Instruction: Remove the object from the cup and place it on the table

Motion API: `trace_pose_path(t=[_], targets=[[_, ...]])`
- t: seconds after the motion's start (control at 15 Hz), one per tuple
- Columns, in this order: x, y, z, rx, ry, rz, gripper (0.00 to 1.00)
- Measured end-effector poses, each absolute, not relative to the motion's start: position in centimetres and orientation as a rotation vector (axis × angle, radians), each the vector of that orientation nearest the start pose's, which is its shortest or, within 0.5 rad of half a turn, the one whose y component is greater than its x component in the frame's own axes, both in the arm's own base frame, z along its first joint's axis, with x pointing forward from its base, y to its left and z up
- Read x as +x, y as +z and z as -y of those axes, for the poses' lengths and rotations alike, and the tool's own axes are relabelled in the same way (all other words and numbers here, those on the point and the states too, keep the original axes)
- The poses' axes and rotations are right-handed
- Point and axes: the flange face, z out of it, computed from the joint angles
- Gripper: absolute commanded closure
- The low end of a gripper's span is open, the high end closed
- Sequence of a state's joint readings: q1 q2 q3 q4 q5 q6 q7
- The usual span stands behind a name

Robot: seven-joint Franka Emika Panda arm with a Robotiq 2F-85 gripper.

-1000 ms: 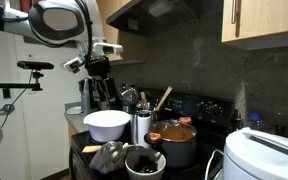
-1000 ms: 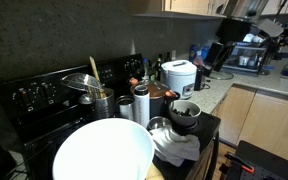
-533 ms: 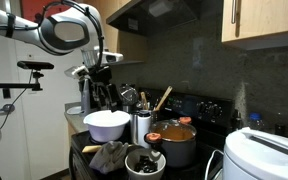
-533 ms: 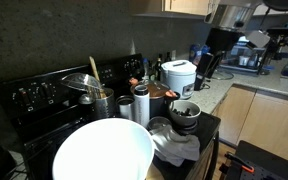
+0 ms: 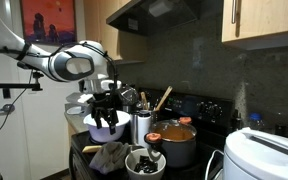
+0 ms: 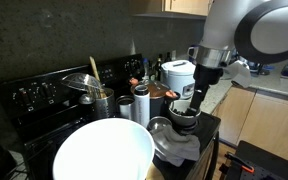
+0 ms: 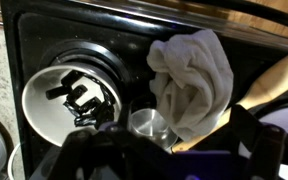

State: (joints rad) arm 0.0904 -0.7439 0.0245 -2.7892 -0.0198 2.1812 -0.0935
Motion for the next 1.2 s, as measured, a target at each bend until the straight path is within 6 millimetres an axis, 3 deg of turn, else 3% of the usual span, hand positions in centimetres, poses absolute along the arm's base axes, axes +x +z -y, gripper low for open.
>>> trace_pose_path(t=[0.27,0.6,1.2], targets=[[32.9,40.8,-1.5,-3.144,-0.146,0.419,0.00],[33.4,39.6,-0.5,-3.129,-0.089,0.514,0.00],[33.8,39.2,-1.4,-3.109,-0.091,0.619,0.00]])
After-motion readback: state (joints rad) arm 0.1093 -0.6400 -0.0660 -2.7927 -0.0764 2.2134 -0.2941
